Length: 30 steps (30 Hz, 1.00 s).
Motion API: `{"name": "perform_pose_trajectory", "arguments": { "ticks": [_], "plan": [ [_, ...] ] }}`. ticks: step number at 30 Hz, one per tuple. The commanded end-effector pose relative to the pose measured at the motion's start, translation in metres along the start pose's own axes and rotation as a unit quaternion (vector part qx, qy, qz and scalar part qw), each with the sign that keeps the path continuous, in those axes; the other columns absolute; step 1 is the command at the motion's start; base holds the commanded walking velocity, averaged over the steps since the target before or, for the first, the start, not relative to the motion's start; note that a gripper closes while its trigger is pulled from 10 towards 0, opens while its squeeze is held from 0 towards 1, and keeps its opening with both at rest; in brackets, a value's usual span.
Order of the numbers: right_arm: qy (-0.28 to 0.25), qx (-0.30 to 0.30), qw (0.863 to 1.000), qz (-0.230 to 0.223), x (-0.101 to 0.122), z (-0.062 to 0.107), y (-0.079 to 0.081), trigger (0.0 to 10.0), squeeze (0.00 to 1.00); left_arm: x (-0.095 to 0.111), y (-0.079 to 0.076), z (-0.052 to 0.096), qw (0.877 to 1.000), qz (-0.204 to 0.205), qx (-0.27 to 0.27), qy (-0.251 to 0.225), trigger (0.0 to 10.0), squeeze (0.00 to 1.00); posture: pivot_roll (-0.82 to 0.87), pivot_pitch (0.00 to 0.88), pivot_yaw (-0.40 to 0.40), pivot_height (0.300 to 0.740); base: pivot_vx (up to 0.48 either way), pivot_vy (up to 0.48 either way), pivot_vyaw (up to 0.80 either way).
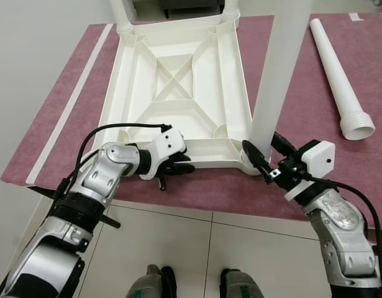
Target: Building children table
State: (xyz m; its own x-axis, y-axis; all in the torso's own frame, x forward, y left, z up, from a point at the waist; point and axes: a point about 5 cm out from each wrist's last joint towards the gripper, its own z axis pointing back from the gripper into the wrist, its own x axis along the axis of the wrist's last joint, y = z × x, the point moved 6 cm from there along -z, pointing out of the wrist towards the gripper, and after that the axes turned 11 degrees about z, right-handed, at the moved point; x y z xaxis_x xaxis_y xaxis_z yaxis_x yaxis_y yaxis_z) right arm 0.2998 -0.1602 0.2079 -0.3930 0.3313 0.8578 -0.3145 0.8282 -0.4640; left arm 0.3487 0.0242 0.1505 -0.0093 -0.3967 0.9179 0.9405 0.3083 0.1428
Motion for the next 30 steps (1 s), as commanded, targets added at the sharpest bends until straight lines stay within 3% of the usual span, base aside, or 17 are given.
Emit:
{"name": "perform_pose_trajectory", "arguments": {
  "ticks": [1,5,7,11,16,30],
  "plan": [
    [0.070,-0.034,0.997,-0.015,-0.033,0.012,-0.007,10.0,0.00,-0.004,0.018,0.020,0.999,-0.007,0.038,0.008,10.0,0.00,-0.13,0.178,0.192,0.740,0.000,0.000,0.00],
    [0.072,-0.058,0.996,-0.016,-0.035,0.014,-0.008,10.0,0.00,-0.005,0.016,0.017,0.999,-0.001,0.036,0.007,10.0,0.00,-0.14,0.179,0.192,0.740,0.000,0.000,0.00],
    [0.082,-0.114,0.990,-0.015,-0.040,0.018,-0.005,10.0,0.00,0.001,0.018,0.003,0.997,0.052,0.057,-0.025,10.0,0.00,-0.15,0.178,0.196,0.740,0.000,0.000,0.00],
    [0.082,-0.136,0.987,-0.011,-0.041,0.018,-0.004,10.0,0.00,0.007,0.024,-0.003,0.992,0.085,0.077,-0.045,10.0,0.00,-0.15,0.175,0.198,0.740,0.000,0.000,0.00],
    [0.090,-0.165,0.982,0.005,-0.045,0.012,-0.007,10.0,0.00,0.009,0.041,-0.001,0.988,0.094,0.117,-0.043,10.0,0.00,-0.14,0.170,0.191,0.740,0.000,0.000,0.00],
    [0.094,-0.187,0.978,0.021,-0.045,0.016,0.005,10.0,0.00,0.005,0.057,0.002,0.980,0.117,0.160,-0.032,10.0,0.00,-0.14,0.167,0.188,0.740,0.000,0.000,0.00]
  ]
}}
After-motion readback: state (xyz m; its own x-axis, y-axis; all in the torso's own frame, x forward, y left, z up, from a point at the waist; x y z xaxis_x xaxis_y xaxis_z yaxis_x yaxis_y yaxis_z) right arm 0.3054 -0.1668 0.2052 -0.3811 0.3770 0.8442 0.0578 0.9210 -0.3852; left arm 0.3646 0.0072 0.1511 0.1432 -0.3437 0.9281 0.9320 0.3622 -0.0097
